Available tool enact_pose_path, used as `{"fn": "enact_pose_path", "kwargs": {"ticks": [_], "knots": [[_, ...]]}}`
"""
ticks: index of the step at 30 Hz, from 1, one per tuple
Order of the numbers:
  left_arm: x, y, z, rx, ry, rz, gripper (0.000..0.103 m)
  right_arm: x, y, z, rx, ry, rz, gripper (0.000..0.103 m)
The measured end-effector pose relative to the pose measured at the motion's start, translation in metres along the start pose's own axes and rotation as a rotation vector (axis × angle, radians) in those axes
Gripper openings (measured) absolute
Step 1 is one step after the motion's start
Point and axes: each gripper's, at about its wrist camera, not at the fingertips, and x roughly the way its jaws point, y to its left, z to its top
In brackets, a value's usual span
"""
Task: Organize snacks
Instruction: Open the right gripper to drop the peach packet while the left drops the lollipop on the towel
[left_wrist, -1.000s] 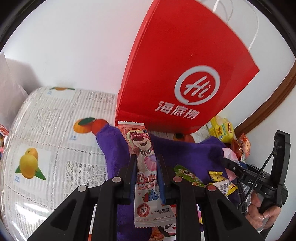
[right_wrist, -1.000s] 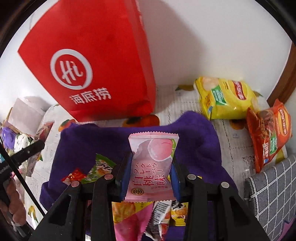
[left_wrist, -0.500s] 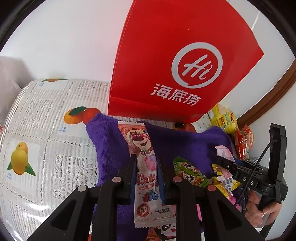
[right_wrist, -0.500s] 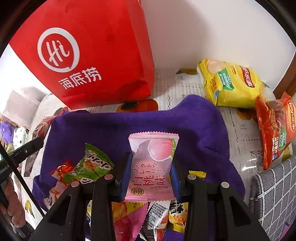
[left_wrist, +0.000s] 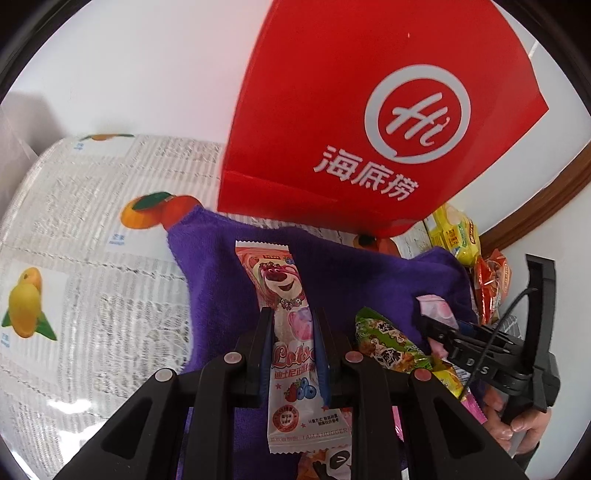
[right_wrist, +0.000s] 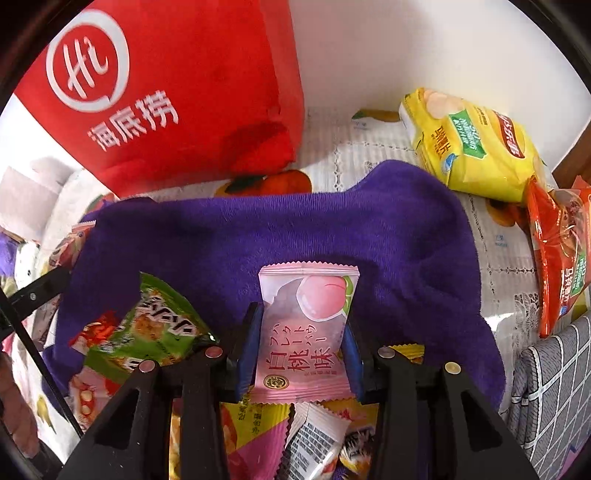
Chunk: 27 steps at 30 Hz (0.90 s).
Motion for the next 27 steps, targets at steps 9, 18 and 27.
{"fn": "enact_pose_path", "kwargs": {"ticks": [9,18,27], "knots": [[0.011,-0.001,-0.004,-0.011,0.040,-0.008,0.019,-0.014,0.011,-0.003,-0.054,-0.014,-0.001,0.064],[0.025,-0.012,-0.007,0.019,0.080,0.021,0.020,-0.045,0.023,-0.002,-0.079,-0.124,0.026,0.068],[0.028,-0.010,-0.008,0.013,0.091,0.016,0.020,-0.062,0.007,0.001,-0.022,-0.179,0.034,0.068]]}}
